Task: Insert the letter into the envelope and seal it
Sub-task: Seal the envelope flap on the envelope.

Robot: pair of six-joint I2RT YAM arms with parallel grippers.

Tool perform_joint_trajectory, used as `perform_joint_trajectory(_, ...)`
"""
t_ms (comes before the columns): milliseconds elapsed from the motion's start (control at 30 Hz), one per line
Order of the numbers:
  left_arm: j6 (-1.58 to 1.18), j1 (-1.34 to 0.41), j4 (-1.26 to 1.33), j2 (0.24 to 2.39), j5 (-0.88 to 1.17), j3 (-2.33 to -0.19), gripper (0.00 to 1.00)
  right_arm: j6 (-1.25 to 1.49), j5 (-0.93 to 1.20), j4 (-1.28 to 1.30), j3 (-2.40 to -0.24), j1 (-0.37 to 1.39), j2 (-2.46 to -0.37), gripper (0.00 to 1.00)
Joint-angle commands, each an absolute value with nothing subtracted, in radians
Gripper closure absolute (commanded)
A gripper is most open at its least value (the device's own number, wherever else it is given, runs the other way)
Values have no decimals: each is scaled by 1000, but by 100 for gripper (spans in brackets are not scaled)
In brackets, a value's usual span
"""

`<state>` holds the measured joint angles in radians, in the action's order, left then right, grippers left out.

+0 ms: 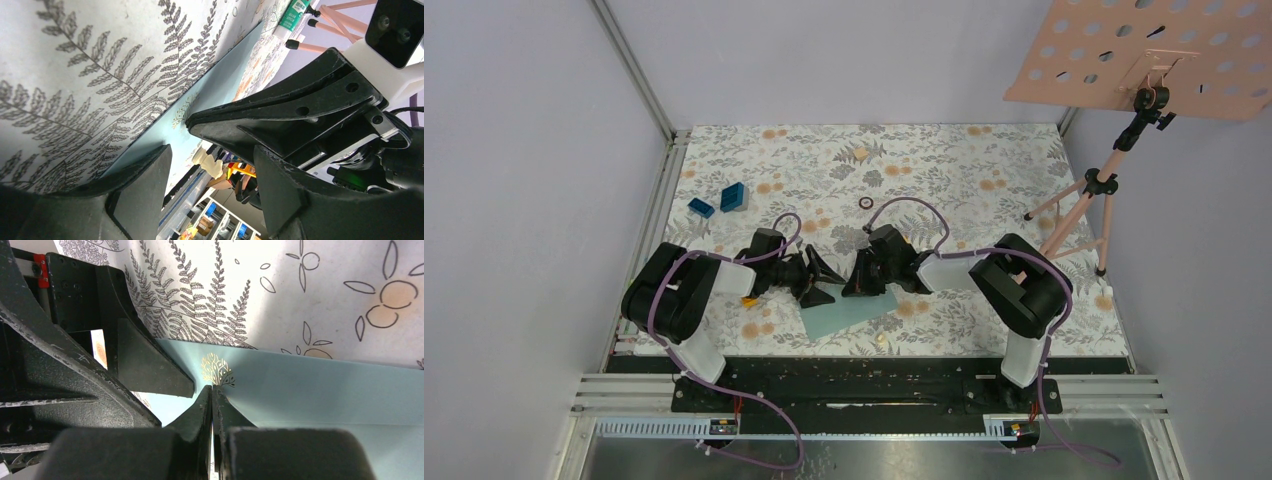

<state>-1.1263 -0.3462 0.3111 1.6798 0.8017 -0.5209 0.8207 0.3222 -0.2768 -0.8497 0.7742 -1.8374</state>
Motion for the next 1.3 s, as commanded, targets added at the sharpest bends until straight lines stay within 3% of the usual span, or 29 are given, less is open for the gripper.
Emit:
perform_joint_trajectory(0, -1066, -334, 255, 1727, 669, -505, 36, 754, 375, -137, -803, 798, -1856, 100)
perform_joint_trajectory(833, -1066, -334, 259, 1743, 665, -502, 36, 700, 451, -160, -790, 850, -1814, 100)
perform_joint_trajectory(1267, -1069, -334, 266, 1734, 675, -494, 36, 755, 366, -205, -825, 851, -1813, 100)
